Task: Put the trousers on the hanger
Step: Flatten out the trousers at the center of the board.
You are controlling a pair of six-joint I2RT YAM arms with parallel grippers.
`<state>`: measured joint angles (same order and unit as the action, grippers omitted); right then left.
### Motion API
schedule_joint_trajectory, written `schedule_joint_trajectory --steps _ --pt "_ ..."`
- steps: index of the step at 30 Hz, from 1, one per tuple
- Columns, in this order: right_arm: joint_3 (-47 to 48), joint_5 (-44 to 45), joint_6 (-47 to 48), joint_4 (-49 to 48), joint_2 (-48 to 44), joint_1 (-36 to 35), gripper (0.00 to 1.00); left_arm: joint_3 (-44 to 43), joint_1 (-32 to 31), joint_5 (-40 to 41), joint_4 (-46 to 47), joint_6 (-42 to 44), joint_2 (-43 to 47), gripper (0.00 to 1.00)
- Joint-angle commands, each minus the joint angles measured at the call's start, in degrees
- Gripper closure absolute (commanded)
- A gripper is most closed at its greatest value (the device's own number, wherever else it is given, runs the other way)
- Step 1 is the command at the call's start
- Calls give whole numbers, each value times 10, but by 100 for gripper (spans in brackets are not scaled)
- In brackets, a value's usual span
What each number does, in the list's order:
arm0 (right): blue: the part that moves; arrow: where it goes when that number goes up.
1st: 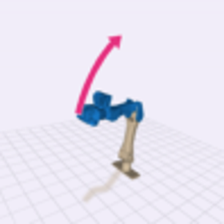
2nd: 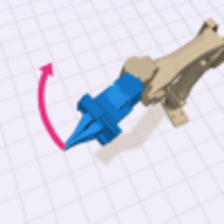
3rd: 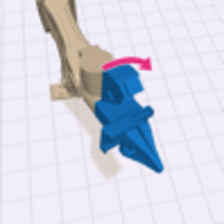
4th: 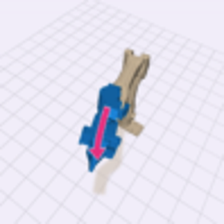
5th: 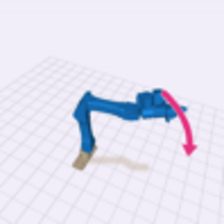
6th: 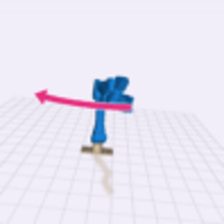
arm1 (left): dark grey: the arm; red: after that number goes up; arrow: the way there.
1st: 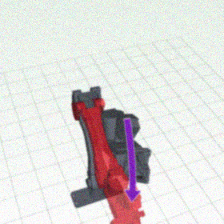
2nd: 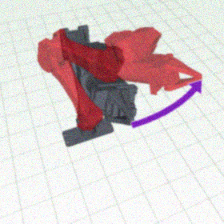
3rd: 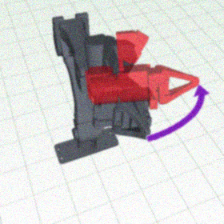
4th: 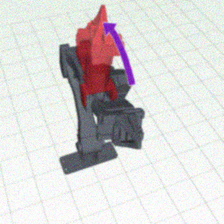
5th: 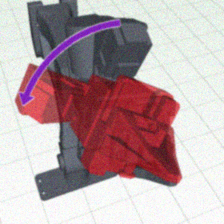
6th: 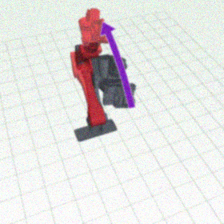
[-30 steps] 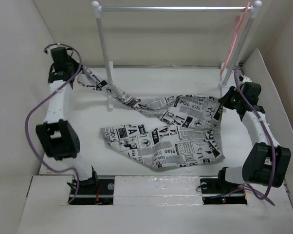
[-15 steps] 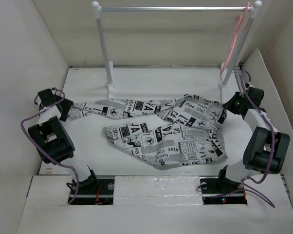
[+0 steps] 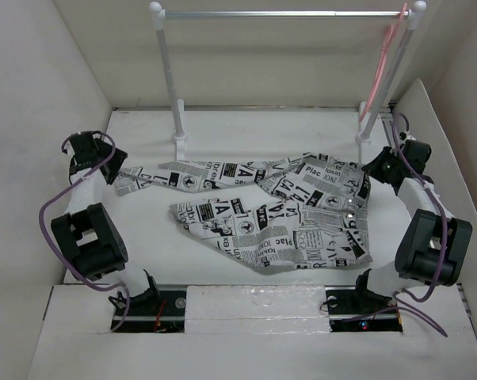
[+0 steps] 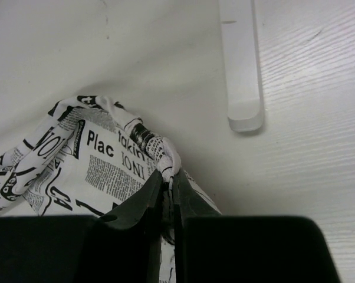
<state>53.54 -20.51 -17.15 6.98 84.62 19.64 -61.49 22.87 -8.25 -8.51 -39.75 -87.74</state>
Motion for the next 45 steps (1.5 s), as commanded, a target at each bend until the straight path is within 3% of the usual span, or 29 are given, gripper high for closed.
schedule_joint_trajectory --steps 1,6,17,23,25,28,35,39,41,45 --pt "-18 -8 2 -58 -28 -13 100 -64 -10 35 -26 4 -41 46" --pt "-45 -23 0 -89 -44 -25 100 -155 -5 52 -75 13 -157 52" --pt "-48 -37 21 -80 -50 -25 100 -228 2 99 -110 8 -246 57" --pt "-41 -31 33 -57 -57 -25 100 -267 2 89 -107 12 -289 84" --pt "-38 -32 35 -53 -56 -25 100 -282 2 85 -103 19 -301 100" --pt "-29 -33 33 -48 -59 -25 100 -310 2 53 -106 24 -308 100" --pt "22 -50 10 -37 -78 -25 100 -325 -5 -41 -58 -25 -189 100" --pt "56 -65 -10 -43 -65 -25 100 -389 -5 -56 -78 -50 -105 100" --pt "71 -68 -16 -39 -60 -25 100 -358 -5 -51 -63 -57 -61 100" --pt "68 -61 -9 -22 -71 -9 100 -197 30 -56 -18 -53 75 100"
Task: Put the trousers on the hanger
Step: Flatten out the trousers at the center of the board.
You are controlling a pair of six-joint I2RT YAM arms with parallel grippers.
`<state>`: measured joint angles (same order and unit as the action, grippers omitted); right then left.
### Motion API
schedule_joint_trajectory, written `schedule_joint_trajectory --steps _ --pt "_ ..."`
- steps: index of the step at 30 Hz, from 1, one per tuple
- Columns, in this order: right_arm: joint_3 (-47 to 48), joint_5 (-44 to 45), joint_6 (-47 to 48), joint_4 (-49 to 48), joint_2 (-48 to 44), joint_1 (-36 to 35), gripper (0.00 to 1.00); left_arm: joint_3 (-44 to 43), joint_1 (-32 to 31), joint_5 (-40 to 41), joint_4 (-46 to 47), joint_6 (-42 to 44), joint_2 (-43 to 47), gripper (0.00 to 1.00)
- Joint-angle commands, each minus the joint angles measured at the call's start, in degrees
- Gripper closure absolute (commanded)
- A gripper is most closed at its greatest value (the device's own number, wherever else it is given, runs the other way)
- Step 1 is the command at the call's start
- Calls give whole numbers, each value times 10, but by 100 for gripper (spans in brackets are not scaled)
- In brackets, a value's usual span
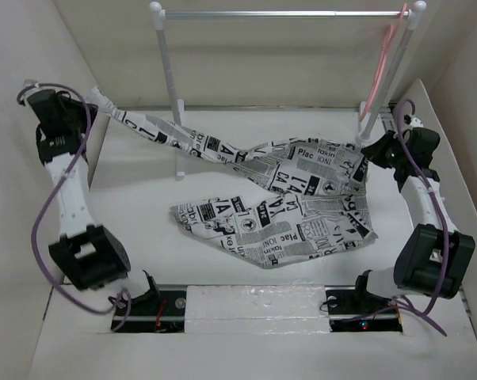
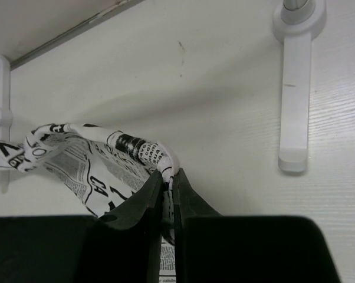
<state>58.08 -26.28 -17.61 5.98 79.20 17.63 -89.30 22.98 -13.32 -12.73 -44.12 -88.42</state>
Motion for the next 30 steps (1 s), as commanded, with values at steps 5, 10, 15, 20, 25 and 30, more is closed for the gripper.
schedule_joint_trajectory --steps 5,10,15,20,25,30 --pt "2 11 -14 -12 -13 56 100 279 29 102 82 -10 189 100" --pt "37 7 -23 11 40 83 100 436 94 -13 210 -70 160 100" --pt "49 10 -31 2 49 83 100 368 98 -48 212 -75 100 100" --pt "91 34 -5 41 47 68 100 248 77 -100 198 -102 101 100" --pt "85 38 -11 33 24 68 100 107 27 -143 204 -174 131 100" --pt "91 18 -9 61 31 101 100 -29 22 -102 141 -110 171 100"
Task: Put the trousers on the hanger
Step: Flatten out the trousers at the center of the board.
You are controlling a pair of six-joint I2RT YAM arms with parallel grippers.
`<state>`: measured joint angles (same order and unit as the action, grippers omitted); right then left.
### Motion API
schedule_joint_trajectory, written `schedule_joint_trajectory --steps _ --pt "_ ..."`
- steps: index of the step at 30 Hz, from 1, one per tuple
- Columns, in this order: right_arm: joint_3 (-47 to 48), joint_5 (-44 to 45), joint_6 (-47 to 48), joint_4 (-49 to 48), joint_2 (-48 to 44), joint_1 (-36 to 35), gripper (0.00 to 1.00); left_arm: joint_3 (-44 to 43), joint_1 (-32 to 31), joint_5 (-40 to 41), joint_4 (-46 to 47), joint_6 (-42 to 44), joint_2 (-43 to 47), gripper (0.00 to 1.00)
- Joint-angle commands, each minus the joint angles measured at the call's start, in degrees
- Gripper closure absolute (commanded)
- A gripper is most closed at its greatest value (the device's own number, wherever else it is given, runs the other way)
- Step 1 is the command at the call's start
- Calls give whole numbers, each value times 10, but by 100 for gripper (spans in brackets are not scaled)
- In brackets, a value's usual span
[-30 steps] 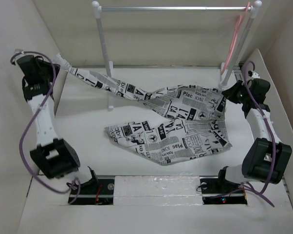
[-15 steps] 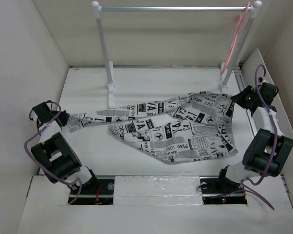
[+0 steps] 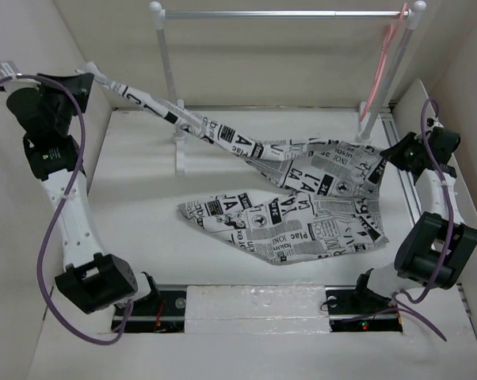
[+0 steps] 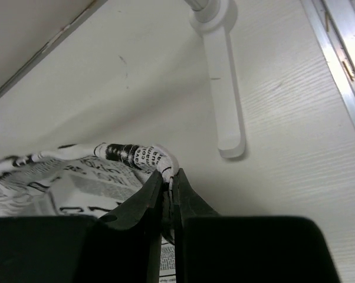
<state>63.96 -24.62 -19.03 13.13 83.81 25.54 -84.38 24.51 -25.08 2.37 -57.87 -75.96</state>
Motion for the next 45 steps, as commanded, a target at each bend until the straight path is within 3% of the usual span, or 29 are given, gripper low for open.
schedule_joint_trajectory --steps 1,3,7,9,12,15,17,23,26,28,30,31,32,35,38,41,45 --pt "36 6 14 8 -13 28 100 -94 6 44 -44 46 50 100" --pt "54 18 27 34 -11 28 100 -139 6 98 -101 100 54 100" --pt "62 58 52 85 -37 28 100 -129 6 159 -135 145 64 100" --pt "50 96 56 85 -71 28 100 -55 6 161 -128 139 72 100" --pt "25 82 46 64 -67 28 100 70 6 112 -45 109 71 100" --pt "45 63 53 74 -44 28 100 118 6 72 21 96 43 100" --pt "71 71 65 84 -21 22 100 116 6 58 47 97 25 100" --pt "104 84 73 86 38 17 100 -1 0 11 95 87 -73 100" --pt "100 84 68 66 62 12 100 0 0 19 94 111 -72 100" --pt "104 80 62 57 87 12 100 38 0 28 112 123 -66 100" --pt "125 77 64 47 136 7 100 203 6 40 183 111 -42 100" --pt "125 77 64 47 136 7 100 204 6 40 184 111 -42 100" --pt "129 80 65 46 156 7 100 298 22 42 209 93 -43 100" --pt "157 82 75 43 184 7 100 418 54 5 285 71 -113 100" --pt "187 85 84 49 217 7 100 445 87 -58 332 75 -190 100" --pt "200 90 85 45 231 7 100 473 105 -80 364 68 -190 100" --pt "208 81 71 21 245 7 100 468 105 -65 286 111 -143 100"
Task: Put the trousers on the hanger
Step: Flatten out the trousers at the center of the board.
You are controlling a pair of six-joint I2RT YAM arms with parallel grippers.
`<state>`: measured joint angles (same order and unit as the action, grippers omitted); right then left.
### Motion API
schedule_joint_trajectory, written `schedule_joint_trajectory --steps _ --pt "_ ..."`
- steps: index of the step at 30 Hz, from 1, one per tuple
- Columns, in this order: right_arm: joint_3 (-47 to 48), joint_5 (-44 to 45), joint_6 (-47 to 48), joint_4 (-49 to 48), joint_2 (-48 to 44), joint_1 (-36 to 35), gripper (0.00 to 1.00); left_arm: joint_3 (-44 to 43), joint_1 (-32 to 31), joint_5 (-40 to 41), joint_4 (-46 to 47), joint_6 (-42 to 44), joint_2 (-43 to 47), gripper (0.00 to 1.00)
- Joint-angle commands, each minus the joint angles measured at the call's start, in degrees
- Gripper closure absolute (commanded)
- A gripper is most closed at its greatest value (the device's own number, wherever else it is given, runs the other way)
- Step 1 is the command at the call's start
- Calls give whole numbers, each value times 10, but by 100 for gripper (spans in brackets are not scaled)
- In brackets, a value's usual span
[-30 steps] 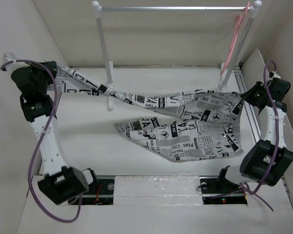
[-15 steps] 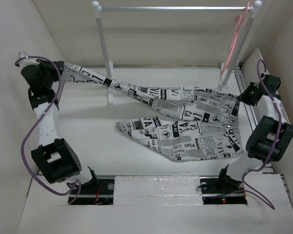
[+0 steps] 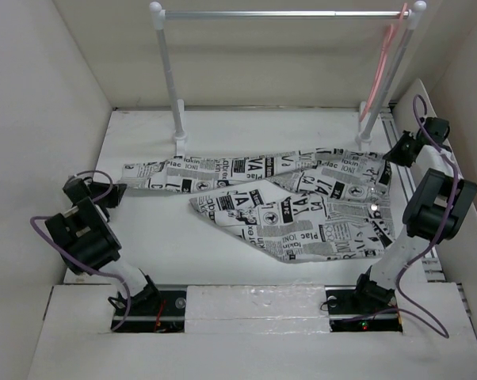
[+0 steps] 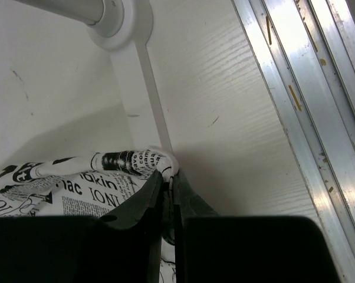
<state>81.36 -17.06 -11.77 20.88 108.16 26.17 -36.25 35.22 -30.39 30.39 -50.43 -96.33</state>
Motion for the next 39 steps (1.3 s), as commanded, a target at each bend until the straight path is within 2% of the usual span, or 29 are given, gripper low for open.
schedule_joint_trajectory --steps 1,3,4,5,6,7,8,10,11,12,14,15,18,19,21,22,23,25,27,28,29,30,31,32,33,34,35,37,39 --pt "38 4 -4 -57 9 0 100 -10 -2 -4 -15 42 75 100" --pt "50 4 -11 -59 18 -5 100 -26 -2 60 -114 64 101 100" --pt "54 3 -13 -59 25 -10 100 -36 -2 67 -130 79 105 99" --pt "59 1 -14 -59 28 -10 100 -64 -2 76 -150 110 100 84" --pt "63 0 -15 -59 28 -10 97 -84 -2 97 -213 122 94 70" --pt "64 1 -15 -58 28 -16 90 -105 -2 107 -250 127 89 47" --pt "63 2 -18 -57 18 -17 69 -131 -2 117 -279 137 91 37" --pt "43 -3 -26 -71 0 -23 49 -145 -11 158 -324 138 113 28" --pt "33 2 -30 -73 -24 -28 35 -158 -22 211 -347 137 143 28" --pt "23 4 -38 -83 -36 -28 29 -162 -48 236 -350 133 159 28" --pt "-6 5 -48 -94 -61 -34 20 -167 -80 284 -320 130 187 19" --pt "-11 4 -54 -95 -84 -41 19 -174 -112 289 -312 135 181 18" --pt "-44 11 -55 -89 -135 -66 19 -260 -166 295 -350 141 85 21" --pt "-59 9 -53 -91 -152 -76 31 -282 -200 294 -367 147 57 25" --pt "-116 10 -41 -98 -186 -120 64 -321 -228 294 -404 148 -2 37" --pt "-135 7 -34 -99 -217 -139 76 -317 -254 293 -402 149 -6 62" --pt "-151 2 -22 -93 -232 -159 100 -291 -265 289 -388 154 8 75" --pt "-198 -30 15 -88 -267 -234 100 -238 -297 286 -376 158 65 96" --pt "-229 -43 59 -76 -283 -309 100 -200 -311 282 -365 167 105 96" --pt "-232 -48 69 -68 -286 -394 100 -184 -311 284 -370 166 132 95" --pt "-233 -60 84 -66 -284 -442 98 -160 -311 271 -374 163 141 92" --pt "-223 -61 106 -63 -277 -489 94 -149 -303 263 -374 163 151 89" --pt "-190 -28 129 -52 -248 -618 76 -126 -291 235 -371 162 169 81" --pt "-190 -28 129 -52 -229 -619 76 -126 -291 234 -371 162 169 81" --pt "-169 -13 153 -45 -206 -655 67 -124 -284 228 -370 157 175 80" --pt "-106 -3 162 -29 -177 -685 53 -125 -284 227 -372 155 188 78" --pt "-64 24 176 -6 -148 -730 48 -131 -284 220 -372 153 195 78" --pt "23 29 191 18 -75 -760 40 -144 -284 210 -373 141 222 77" --pt "64 32 194 28 -20 -787 38 -162 -284 203 -374 140 239 75"
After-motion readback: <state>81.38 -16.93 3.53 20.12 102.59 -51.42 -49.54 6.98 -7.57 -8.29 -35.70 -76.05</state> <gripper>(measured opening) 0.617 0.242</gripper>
